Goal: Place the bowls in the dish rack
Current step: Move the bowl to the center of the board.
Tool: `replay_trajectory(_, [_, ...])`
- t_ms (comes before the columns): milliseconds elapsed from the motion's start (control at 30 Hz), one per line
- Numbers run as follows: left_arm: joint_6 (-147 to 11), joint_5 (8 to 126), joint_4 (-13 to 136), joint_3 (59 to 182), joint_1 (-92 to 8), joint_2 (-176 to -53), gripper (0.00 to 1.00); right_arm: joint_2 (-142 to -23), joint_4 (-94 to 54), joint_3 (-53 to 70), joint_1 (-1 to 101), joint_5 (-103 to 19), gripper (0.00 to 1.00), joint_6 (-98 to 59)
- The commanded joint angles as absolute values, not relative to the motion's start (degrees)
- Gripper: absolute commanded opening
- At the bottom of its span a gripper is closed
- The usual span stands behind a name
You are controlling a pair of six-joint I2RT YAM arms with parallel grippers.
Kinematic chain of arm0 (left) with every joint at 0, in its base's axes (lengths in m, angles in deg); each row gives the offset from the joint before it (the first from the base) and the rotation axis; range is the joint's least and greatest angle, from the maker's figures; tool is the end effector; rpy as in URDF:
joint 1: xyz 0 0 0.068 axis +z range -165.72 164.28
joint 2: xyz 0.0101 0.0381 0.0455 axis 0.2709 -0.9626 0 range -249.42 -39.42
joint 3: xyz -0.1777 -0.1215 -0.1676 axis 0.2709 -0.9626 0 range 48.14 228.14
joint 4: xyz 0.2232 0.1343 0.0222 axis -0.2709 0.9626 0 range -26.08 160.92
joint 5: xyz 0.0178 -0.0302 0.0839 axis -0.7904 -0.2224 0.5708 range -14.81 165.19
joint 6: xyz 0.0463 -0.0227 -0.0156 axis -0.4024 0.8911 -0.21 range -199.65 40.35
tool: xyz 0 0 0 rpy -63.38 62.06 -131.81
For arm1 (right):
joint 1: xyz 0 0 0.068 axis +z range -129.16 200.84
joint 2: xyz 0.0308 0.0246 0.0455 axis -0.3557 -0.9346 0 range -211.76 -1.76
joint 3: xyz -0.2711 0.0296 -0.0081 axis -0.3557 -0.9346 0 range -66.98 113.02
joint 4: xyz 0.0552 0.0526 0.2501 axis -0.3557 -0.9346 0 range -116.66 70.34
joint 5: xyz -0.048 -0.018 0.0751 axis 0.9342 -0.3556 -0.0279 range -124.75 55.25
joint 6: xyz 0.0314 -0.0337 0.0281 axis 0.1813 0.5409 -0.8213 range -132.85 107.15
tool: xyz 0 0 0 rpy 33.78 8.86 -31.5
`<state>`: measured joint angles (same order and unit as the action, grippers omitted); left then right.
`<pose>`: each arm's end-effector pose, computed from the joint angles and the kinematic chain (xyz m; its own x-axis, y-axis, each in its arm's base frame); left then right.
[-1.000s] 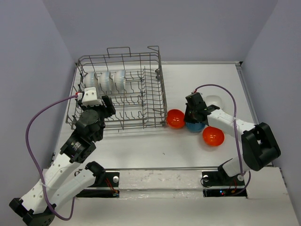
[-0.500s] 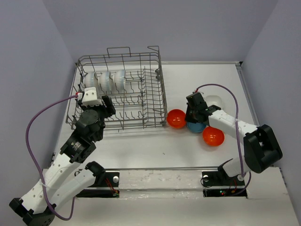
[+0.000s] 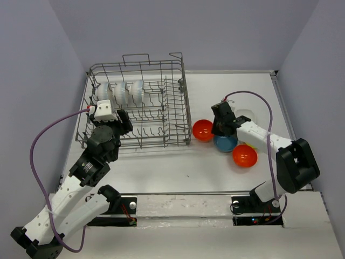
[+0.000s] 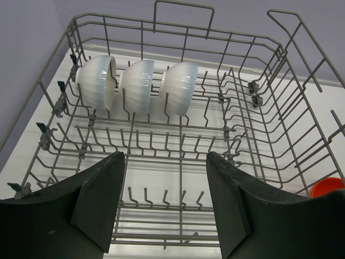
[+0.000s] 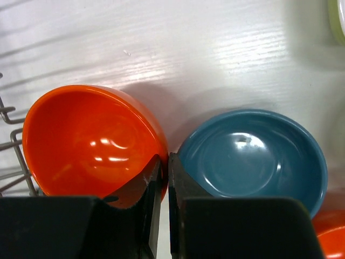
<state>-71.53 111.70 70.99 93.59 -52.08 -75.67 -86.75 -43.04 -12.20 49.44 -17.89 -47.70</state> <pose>0.1269 -0.0670 0.3720 0.0298 -0.1630 -0.9862 0.0018 0.9866 -0.1630 0.2710 0.1361 0.2182 -0.7553 0.2109 -0.6205 0.1518 0.9774 0.1474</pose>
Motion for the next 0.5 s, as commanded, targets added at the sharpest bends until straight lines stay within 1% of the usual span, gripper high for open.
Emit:
replay_trajectory(0, [-71.83,111.93,68.22,92.97,-52.19,-75.63,0.71,-88.94,-41.37,-7.14,49.84,-13.93,0.11,-47.92])
replay_trajectory(167, [-71.83,111.84,68.22,92.97,-52.19,-75.37,0.72,-94.29,-41.02,-3.53,49.84,-12.52,0.11,-47.83])
replay_trajectory(400, [-71.83,111.75,68.22,92.97,-52.28,-75.02,0.72,-97.82,-41.11,0.43,49.84,-10.85,0.12,-47.66])
replay_trajectory(433, [-71.83,111.75,68.22,92.97,-52.28,-74.84,0.72,-97.91,-41.02,0.69,49.84,-10.85,0.13,-47.57])
replay_trajectory(467, [-71.91,111.75,68.22,93.05,-52.28,-74.93,0.71,-97.82,-41.19,0.78,49.84,-10.85,0.19,-47.48])
